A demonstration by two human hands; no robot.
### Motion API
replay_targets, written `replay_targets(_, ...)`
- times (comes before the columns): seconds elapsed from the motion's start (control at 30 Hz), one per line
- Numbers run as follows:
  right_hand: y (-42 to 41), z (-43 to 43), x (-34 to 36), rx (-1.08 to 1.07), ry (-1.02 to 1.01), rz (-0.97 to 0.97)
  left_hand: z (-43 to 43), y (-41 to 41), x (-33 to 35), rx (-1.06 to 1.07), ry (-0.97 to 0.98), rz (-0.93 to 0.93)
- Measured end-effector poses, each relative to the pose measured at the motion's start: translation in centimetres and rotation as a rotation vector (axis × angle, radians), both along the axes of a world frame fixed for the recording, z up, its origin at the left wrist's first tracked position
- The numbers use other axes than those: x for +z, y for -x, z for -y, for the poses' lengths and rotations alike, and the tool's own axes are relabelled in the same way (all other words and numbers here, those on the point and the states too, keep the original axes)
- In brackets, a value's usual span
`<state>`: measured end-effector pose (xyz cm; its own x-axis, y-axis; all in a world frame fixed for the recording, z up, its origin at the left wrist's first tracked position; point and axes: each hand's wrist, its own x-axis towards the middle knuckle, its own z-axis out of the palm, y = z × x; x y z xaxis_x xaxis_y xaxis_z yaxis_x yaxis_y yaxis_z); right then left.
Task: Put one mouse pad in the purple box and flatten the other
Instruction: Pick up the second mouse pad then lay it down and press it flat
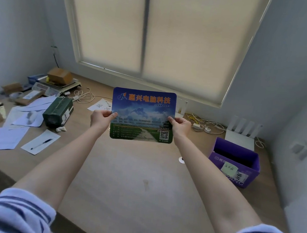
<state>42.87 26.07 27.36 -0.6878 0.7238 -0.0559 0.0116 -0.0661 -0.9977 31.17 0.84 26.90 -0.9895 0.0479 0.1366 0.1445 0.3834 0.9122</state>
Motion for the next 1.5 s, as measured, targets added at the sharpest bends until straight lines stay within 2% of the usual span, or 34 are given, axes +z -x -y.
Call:
replay_targets(0.63,7.9,-0.8,-1.0,-0.017,-0.008,0.005,-0.5,8.2,-0.3,-0.029,0.003,-0.013)
replay_targets(1.13,16.2,6.2,-2.2,-0.158,0.007,0.012,4.5,20.7,-1.2,-0.22,0.032,-0.018)
replay_targets(1.5,18.2,9.4,-5.1,-0.247,-0.052,0.11,6.1,25.3,-3.6,-0.34,0.043,0.068)
